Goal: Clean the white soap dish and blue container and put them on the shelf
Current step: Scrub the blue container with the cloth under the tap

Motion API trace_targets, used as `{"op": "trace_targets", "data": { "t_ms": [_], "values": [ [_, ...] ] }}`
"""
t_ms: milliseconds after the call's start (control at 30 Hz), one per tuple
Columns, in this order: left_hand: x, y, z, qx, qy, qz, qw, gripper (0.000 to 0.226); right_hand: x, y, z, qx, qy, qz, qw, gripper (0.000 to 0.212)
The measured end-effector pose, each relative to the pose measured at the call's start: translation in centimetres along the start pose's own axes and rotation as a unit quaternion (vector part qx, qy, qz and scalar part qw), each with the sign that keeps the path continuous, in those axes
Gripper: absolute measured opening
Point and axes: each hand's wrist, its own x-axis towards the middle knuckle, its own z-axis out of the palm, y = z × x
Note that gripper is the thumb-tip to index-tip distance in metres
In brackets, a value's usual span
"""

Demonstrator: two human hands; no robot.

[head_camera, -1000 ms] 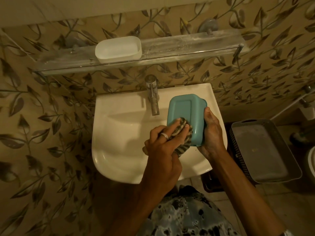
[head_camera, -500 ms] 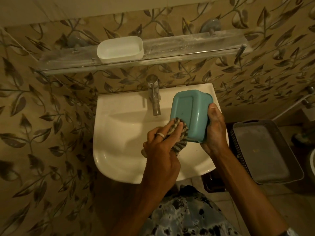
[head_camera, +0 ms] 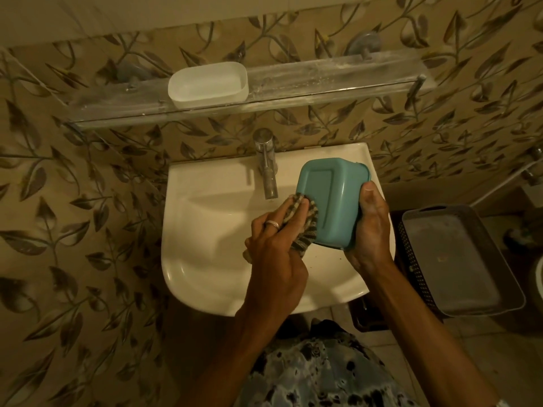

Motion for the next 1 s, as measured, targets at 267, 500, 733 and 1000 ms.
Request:
{"op": "trace_targets", "data": {
  "t_ms": [267, 500, 733, 1000],
  "values": [
    [2.1, 3.5, 0.1, 0.012, -0.011, 0.072, 0.997, 0.063, -0.3, -0.1, 0.0, 0.0, -0.021, 0.006, 1.0, 0.045],
    [5.9, 1.5, -0.8, -0.004, -0.021, -0.034, 0.999, 0.073, -1.0, -0.3, 0.0, 0.009, -0.018, -0.002, 1.0, 0.035],
    [2.3, 2.9, -0.2, -0.036, 0.0, 0.015, 0.999, 0.066, -1.4, 0.2, 0.2, -0.007, -0.009, -0.013, 1.0, 0.035],
    [7.0, 3.3, -1.7, -0.024, -0.008, -0.02, 0.999, 0.067, -2.1, 0.3, 0.9, -0.015, -0.04, -0.014, 0.999, 0.031]
  ]
}}
